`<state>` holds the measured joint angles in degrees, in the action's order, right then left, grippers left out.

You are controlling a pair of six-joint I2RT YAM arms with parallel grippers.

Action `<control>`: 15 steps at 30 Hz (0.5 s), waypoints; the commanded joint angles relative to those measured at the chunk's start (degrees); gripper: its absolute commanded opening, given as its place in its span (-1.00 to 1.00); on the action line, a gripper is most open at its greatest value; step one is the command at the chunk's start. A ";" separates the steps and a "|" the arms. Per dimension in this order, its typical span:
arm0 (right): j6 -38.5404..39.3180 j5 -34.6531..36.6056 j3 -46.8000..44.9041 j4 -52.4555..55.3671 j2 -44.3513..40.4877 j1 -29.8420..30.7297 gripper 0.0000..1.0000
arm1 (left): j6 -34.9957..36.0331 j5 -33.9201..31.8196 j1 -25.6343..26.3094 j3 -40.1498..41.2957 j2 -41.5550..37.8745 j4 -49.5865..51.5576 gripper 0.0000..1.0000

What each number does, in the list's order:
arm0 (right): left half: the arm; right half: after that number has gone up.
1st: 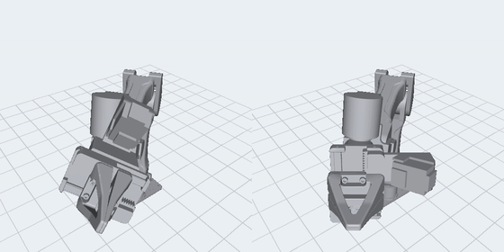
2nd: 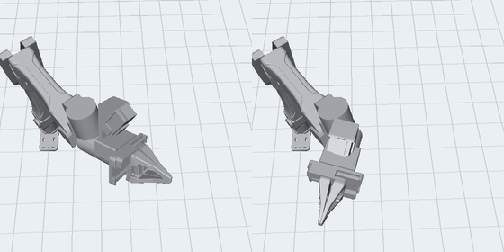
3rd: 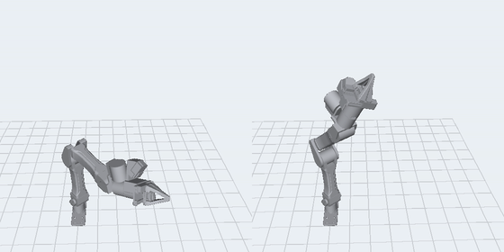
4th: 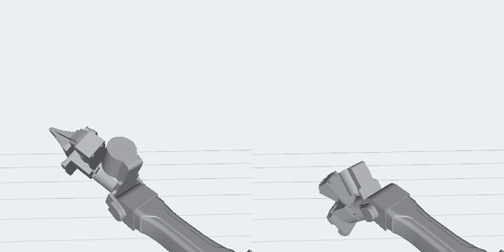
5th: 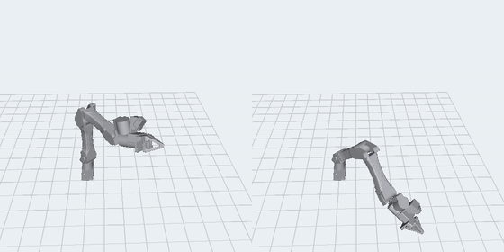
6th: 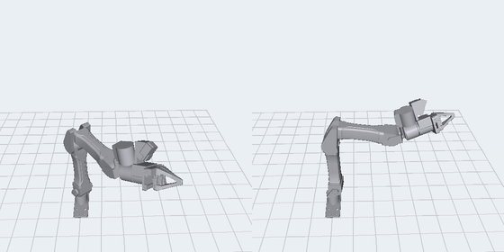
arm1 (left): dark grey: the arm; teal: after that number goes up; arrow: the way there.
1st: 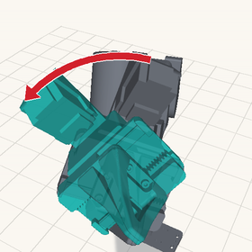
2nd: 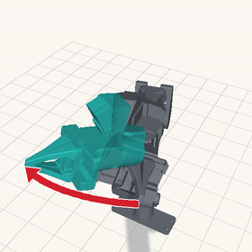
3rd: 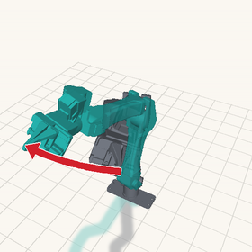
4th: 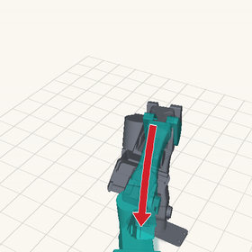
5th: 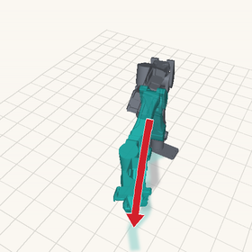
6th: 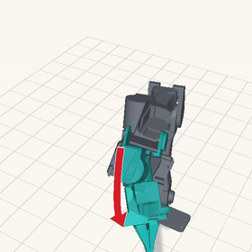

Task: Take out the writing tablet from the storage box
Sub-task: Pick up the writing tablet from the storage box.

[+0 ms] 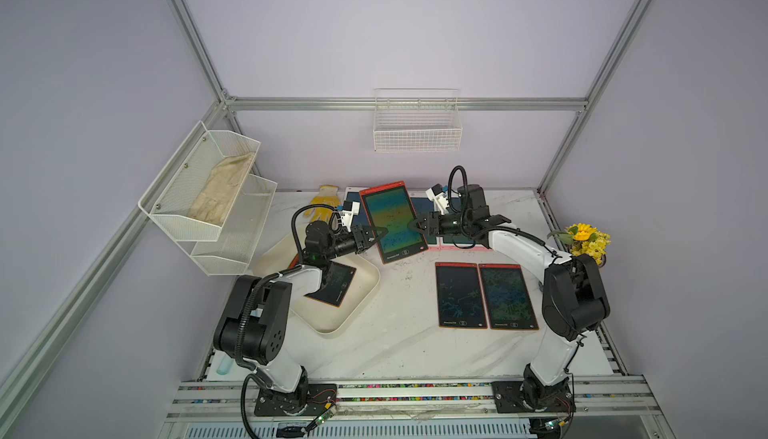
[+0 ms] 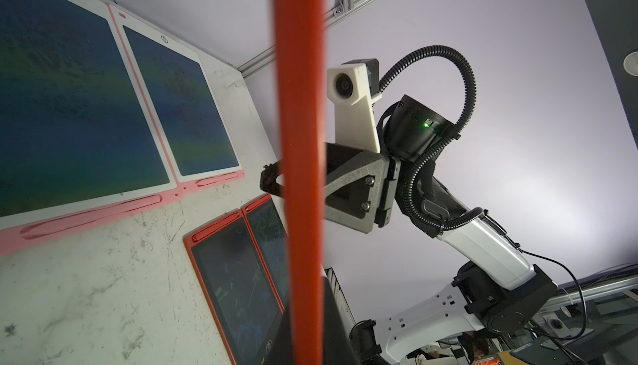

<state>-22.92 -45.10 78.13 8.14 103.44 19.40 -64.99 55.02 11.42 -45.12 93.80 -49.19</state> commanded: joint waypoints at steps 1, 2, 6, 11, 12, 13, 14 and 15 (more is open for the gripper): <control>-0.46 5.26 -1.38 -0.22 -3.17 -1.51 0.04 | 0.30 1.30 0.36 -5.81 -0.79 -2.75 -1.00; -0.63 5.65 -1.80 -0.16 -3.53 -1.94 0.05 | 0.30 1.50 0.36 -5.90 -0.81 -2.40 -1.00; -1.05 8.87 -3.34 0.02 -5.96 -4.02 0.05 | 0.50 2.94 0.69 -5.60 -1.44 -0.16 -1.00; -1.39 10.23 -5.09 0.03 -8.88 -6.27 0.05 | 9.91 3.90 2.80 -4.78 -5.31 17.41 -1.00; -1.44 10.57 -5.31 0.04 -9.47 -6.43 0.05 | 13.27 3.01 3.76 -5.11 -6.32 23.84 -1.00; -1.45 10.80 -5.61 0.20 -10.04 -6.50 0.05 | 16.76 1.90 4.90 -5.56 -7.37 29.63 -1.00; -1.44 11.15 -5.93 0.27 -10.54 -6.56 0.05 | 19.06 0.89 5.88 -5.87 -8.06 33.62 -1.00; -1.46 11.61 -6.27 0.45 -10.96 -6.57 0.05 | 21.07 -0.33 6.89 -6.41 -8.73 38.15 -1.00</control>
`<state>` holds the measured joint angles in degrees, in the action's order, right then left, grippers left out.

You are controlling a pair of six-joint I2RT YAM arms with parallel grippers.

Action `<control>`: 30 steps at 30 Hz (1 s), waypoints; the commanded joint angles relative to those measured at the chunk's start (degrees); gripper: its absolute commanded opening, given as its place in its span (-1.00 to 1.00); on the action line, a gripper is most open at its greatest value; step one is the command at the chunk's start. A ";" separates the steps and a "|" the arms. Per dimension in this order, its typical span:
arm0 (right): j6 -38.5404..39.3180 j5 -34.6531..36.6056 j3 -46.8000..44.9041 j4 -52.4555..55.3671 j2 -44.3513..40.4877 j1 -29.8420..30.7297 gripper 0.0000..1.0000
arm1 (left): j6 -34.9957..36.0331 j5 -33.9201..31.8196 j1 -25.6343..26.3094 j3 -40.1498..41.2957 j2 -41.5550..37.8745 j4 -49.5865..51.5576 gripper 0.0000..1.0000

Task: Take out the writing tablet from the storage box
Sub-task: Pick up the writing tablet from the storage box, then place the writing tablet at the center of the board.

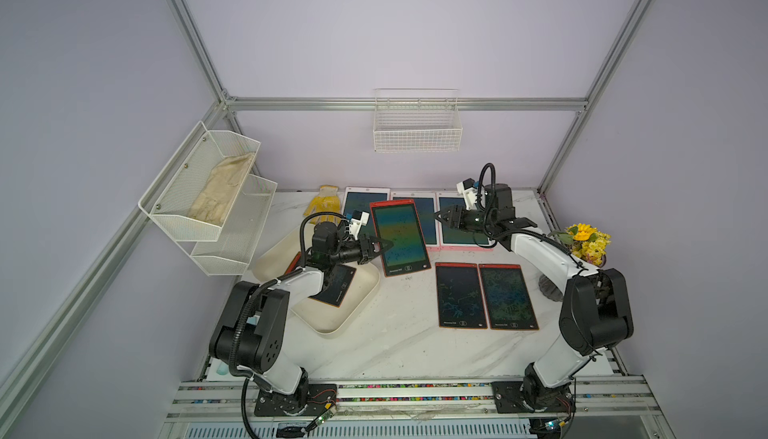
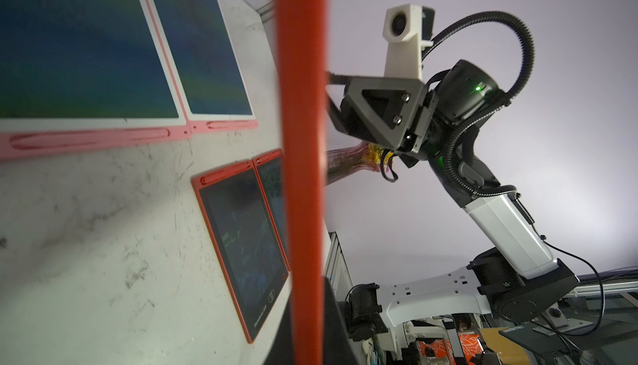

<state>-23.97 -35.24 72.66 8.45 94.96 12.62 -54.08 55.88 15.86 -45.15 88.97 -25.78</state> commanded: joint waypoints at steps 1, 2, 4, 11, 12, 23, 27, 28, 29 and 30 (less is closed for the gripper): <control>-0.41 2.08 -1.02 0.27 -2.97 0.21 0.05 | 11.75 -2.16 3.57 -6.82 -4.42 18.15 -1.00; -0.41 2.14 -1.18 0.48 -3.23 0.21 0.05 | 12.79 -3.31 4.36 -7.12 -4.80 20.71 -1.00; -0.33 2.28 -1.45 0.88 -3.87 0.15 0.05 | 14.82 -6.12 6.02 -8.14 -4.90 26.96 -1.00; -0.09 2.86 -2.28 1.82 -5.90 0.13 0.05 | 17.17 -12.14 8.99 -9.55 -1.30 36.96 -1.00; 0.03 2.95 -2.54 1.82 -6.20 0.19 0.05 | 17.26 -12.66 9.40 -9.84 -0.68 37.45 -1.00; 0.66 2.68 -5.06 1.31 -7.36 0.13 0.06 | 16.57 -14.81 12.27 -13.55 4.65 40.62 -1.00; 0.86 2.56 -5.11 1.21 -7.26 0.12 0.06 | 16.20 -16.24 12.36 -14.49 5.99 43.22 -0.97; 0.91 2.52 -5.33 1.21 -7.15 0.14 0.07 | 16.03 -16.65 12.36 -14.61 6.28 43.79 -0.93; 0.91 2.42 -5.34 1.21 -7.07 0.14 0.07 | 16.07 -16.80 12.44 -14.83 6.54 44.12 -0.91; 0.87 2.46 -5.41 1.22 -6.98 0.21 0.07 | 16.09 -16.71 12.51 -14.95 6.75 44.40 -0.86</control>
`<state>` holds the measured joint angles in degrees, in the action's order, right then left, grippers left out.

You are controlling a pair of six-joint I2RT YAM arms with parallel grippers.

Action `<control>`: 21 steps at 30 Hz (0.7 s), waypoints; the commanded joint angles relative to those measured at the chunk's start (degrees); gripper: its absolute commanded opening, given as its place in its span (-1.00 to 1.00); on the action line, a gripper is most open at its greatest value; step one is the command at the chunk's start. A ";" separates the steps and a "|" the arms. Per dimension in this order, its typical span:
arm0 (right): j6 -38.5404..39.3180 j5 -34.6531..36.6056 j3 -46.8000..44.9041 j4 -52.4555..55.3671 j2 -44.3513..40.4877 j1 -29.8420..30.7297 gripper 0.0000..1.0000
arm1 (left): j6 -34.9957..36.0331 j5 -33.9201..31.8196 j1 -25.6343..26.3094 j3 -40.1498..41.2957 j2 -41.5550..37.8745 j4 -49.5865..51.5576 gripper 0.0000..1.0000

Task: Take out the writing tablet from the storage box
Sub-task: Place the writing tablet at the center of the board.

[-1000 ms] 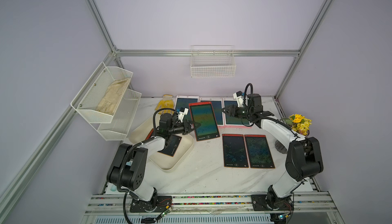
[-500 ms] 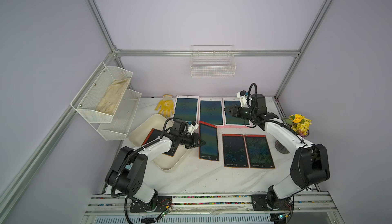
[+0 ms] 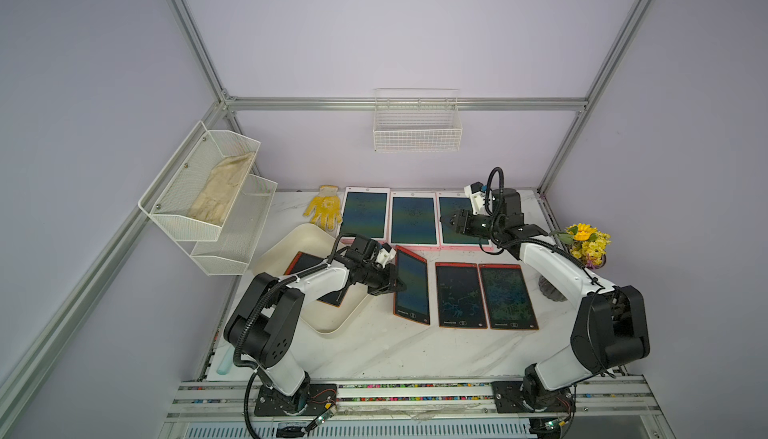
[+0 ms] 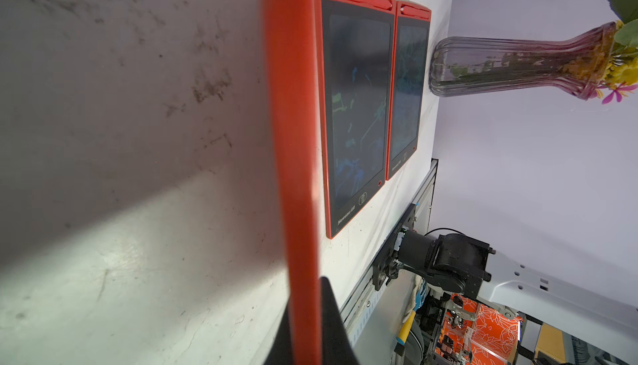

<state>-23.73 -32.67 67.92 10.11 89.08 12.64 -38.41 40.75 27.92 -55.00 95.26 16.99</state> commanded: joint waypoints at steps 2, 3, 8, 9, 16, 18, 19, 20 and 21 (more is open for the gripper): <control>0.88 -0.22 -0.91 -0.56 -1.01 0.10 0.07 | 0.44 -1.67 0.55 -5.37 1.03 1.90 -0.69; 0.91 -0.30 -1.03 -0.57 -0.86 0.11 0.07 | 0.44 -1.79 0.56 -5.46 1.34 2.05 -0.65; 1.26 -0.49 -1.38 -0.53 -1.10 0.15 0.08 | 0.42 -3.14 0.60 -6.17 2.95 3.40 -0.31; 1.34 -0.53 -1.38 -0.60 -1.14 0.14 0.08 | 0.35 -3.26 0.58 -6.23 3.14 3.48 -0.26; 1.78 -0.81 -1.69 -0.77 -1.08 0.18 0.08 | 1.21 -6.22 0.54 -7.51 3.78 6.53 -0.03; 1.91 -0.92 -1.74 -0.79 -1.10 0.14 0.08 | 1.41 -6.83 0.51 -7.82 4.16 7.32 0.04; 2.03 -1.07 -1.74 -0.78 -1.10 0.17 0.08 | 1.54 -6.99 0.57 -8.00 4.38 7.74 0.05; 2.02 -1.03 -1.81 -0.78 -1.09 0.15 0.08 | 1.66 -7.37 0.55 -8.18 4.62 8.11 0.07; 2.11 -1.05 -1.75 -0.72 -1.09 0.11 0.08 | 1.67 -7.65 0.54 -8.19 4.74 8.30 0.07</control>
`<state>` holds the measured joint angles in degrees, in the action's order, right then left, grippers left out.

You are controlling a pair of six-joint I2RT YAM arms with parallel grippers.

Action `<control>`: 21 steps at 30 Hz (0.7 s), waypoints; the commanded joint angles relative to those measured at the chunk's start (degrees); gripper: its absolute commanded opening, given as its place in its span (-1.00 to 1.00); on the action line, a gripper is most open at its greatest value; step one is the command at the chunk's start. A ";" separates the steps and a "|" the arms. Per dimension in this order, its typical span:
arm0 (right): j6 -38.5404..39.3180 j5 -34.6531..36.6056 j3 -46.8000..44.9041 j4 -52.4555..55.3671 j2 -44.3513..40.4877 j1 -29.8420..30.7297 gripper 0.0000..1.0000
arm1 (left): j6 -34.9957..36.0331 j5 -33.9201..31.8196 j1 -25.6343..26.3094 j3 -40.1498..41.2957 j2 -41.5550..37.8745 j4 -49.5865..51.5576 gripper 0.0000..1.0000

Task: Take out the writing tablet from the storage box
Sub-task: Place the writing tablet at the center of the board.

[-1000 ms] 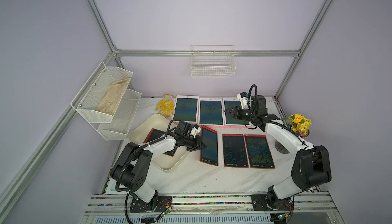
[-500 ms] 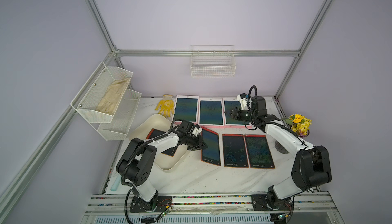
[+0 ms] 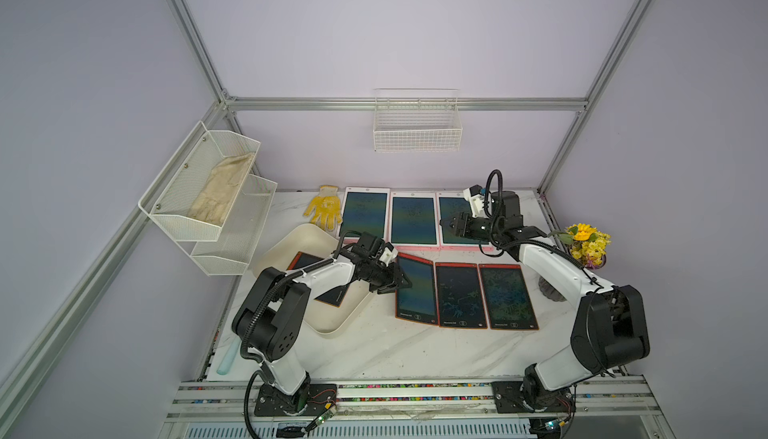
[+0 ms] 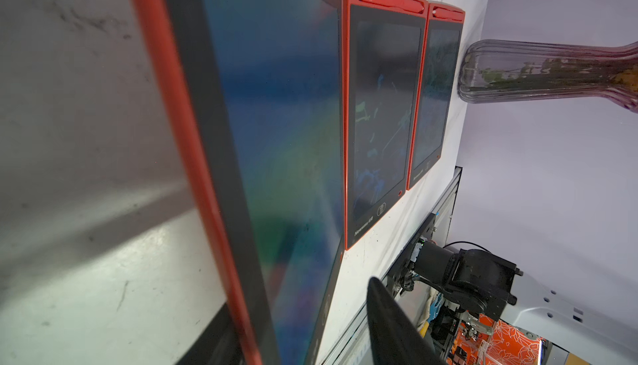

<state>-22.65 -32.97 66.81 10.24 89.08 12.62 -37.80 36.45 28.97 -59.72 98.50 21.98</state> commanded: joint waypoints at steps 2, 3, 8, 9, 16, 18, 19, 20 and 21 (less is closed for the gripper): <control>1.17 -0.82 -0.77 -0.92 -1.09 0.13 0.08 | 1.27 -4.59 -0.47 -3.84 2.02 4.33 0.10; 1.22 -0.75 -0.76 -0.90 -1.09 0.13 0.08 | 1.45 -4.91 -0.49 -3.96 2.24 4.67 0.11; 1.43 -0.91 -1.12 -0.91 -1.10 0.19 0.08 | 2.02 -6.61 -0.49 -5.44 3.34 6.79 0.15; 1.47 -1.09 -1.07 -0.75 -1.02 0.12 0.08 | 2.05 -6.86 -0.49 -5.58 3.46 7.03 0.19; 1.90 -1.17 -1.24 -0.85 -0.35 0.20 0.10 | 2.12 -10.25 -0.47 -6.26 3.00 10.46 0.29; 2.62 -1.24 -0.96 -0.48 0.18 0.25 0.10 | 2.05 -11.70 -0.47 -6.35 2.62 11.78 0.33; 2.61 -1.24 -0.89 -0.38 0.34 0.23 0.10 | 2.09 -12.49 -0.54 -6.33 2.44 12.40 0.34; 2.62 -1.23 -0.97 -0.54 0.48 0.19 0.10 | 2.11 -13.33 -0.50 -6.42 2.28 13.08 0.34; 2.62 -1.24 -0.97 -0.61 0.69 0.23 0.10 | 2.24 -13.84 -0.49 -6.63 2.20 13.77 0.34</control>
<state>-21.30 -33.54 66.28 10.26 89.17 12.64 -36.25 28.14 29.17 -64.45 100.16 28.53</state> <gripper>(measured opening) 0.551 0.671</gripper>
